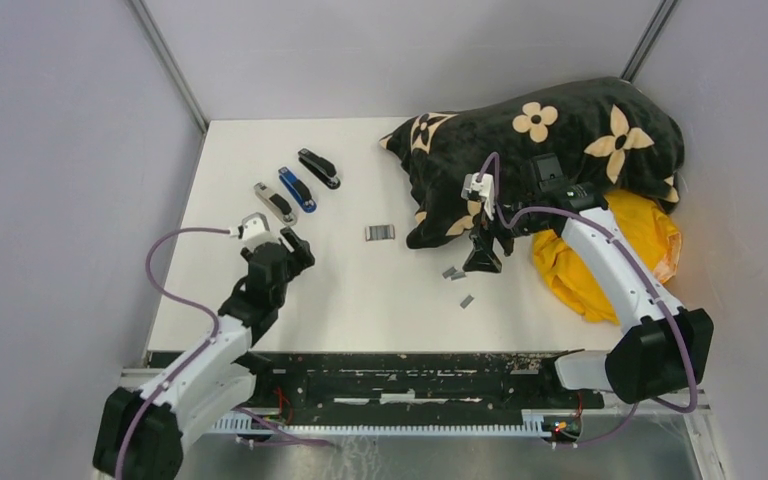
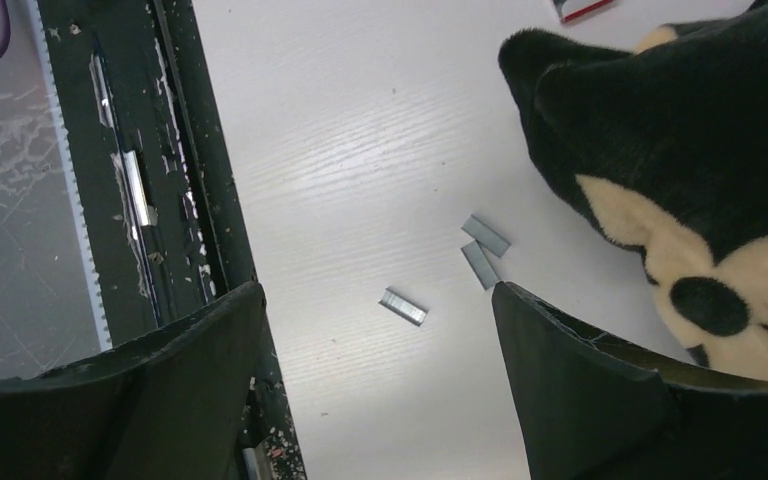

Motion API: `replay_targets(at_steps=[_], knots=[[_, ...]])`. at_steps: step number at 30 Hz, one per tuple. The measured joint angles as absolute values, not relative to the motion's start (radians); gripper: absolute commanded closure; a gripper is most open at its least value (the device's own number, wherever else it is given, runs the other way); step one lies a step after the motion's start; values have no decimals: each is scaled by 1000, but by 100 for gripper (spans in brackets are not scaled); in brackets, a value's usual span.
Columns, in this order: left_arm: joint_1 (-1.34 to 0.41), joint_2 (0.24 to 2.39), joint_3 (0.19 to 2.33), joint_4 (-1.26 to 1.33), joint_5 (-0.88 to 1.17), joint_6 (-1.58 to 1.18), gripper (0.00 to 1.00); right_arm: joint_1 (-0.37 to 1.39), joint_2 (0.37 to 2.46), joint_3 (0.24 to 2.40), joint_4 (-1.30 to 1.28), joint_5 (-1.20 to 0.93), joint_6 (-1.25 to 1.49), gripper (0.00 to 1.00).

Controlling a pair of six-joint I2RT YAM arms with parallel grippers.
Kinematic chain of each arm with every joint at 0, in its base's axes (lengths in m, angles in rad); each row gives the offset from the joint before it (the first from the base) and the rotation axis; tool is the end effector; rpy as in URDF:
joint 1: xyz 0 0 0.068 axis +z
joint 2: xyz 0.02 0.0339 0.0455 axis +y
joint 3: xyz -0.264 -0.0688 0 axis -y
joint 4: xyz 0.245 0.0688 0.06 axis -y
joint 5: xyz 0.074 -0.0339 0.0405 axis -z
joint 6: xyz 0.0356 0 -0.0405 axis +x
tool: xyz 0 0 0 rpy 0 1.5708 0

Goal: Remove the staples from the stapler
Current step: Move the staple box to the center of the board.

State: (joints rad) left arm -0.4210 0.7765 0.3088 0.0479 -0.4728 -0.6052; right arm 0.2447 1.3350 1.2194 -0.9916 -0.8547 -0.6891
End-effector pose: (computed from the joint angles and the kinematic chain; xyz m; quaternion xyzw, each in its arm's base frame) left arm 0.1654 -0.0563 0.1985 -0.2019 0.8004 -0.0886 0.5574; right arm 0.2381 0.0871 0.3144 -0.4837 0.7481 0.3474 0.2928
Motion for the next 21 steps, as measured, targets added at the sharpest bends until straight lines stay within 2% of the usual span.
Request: replay_targets(at_steps=[5, 6, 9, 14, 21], knots=[[-178, 962, 362, 109, -302, -614, 25, 247, 1297, 1134, -985, -826, -673, 8], [-77, 987, 363, 121, -271, -623, 25, 249, 1288, 1130, -989, -825, -668, 9], [31, 1041, 363, 143, -225, -667, 25, 256, 1266, 1130, -982, -824, -661, 8], [69, 1135, 416, 94, -249, -799, 27, 263, 1244, 1130, -981, -822, -658, 8], [77, 1383, 662, -119, -337, -921, 27, 267, 1244, 1127, -980, -815, -655, 8]])
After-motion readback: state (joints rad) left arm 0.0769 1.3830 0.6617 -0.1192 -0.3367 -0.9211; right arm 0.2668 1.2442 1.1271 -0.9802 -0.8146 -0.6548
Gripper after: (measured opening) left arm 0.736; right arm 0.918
